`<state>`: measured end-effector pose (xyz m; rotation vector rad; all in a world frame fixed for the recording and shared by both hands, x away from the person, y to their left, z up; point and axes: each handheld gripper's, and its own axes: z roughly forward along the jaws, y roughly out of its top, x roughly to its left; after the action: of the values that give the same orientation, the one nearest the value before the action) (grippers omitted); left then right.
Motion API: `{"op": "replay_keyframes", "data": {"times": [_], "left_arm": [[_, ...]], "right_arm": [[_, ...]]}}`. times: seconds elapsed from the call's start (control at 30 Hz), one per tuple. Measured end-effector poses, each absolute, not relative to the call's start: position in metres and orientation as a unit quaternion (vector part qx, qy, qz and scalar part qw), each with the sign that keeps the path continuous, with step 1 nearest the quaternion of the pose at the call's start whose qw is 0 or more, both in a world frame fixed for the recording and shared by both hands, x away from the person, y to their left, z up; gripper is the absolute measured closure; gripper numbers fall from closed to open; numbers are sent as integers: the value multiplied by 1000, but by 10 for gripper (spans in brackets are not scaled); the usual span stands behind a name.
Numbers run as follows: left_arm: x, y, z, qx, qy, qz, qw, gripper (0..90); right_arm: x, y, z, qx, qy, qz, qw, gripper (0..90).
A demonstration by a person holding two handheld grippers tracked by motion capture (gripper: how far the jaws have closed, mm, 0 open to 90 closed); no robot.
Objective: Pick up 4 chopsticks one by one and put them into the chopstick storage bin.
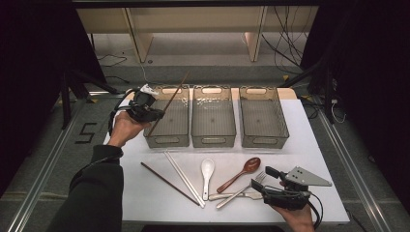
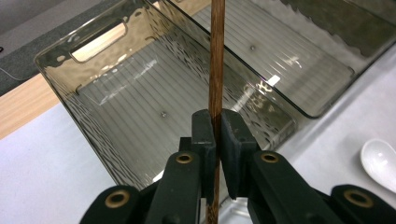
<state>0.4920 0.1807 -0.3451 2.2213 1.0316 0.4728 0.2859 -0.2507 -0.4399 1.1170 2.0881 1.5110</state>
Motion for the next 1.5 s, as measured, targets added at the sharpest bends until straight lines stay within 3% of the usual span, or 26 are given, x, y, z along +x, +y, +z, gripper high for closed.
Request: {"op": "replay_keyframes", "data": {"times": [0.6, 1.5], "left_arm": [[516, 187, -363, 818, 427, 193, 332, 842], [520, 191, -389, 815, 448, 188, 317, 838]], "right_arm": [[285, -250, -440, 390, 734, 530, 164, 285], [285, -250, -440, 388, 735, 532, 165, 285]]}}
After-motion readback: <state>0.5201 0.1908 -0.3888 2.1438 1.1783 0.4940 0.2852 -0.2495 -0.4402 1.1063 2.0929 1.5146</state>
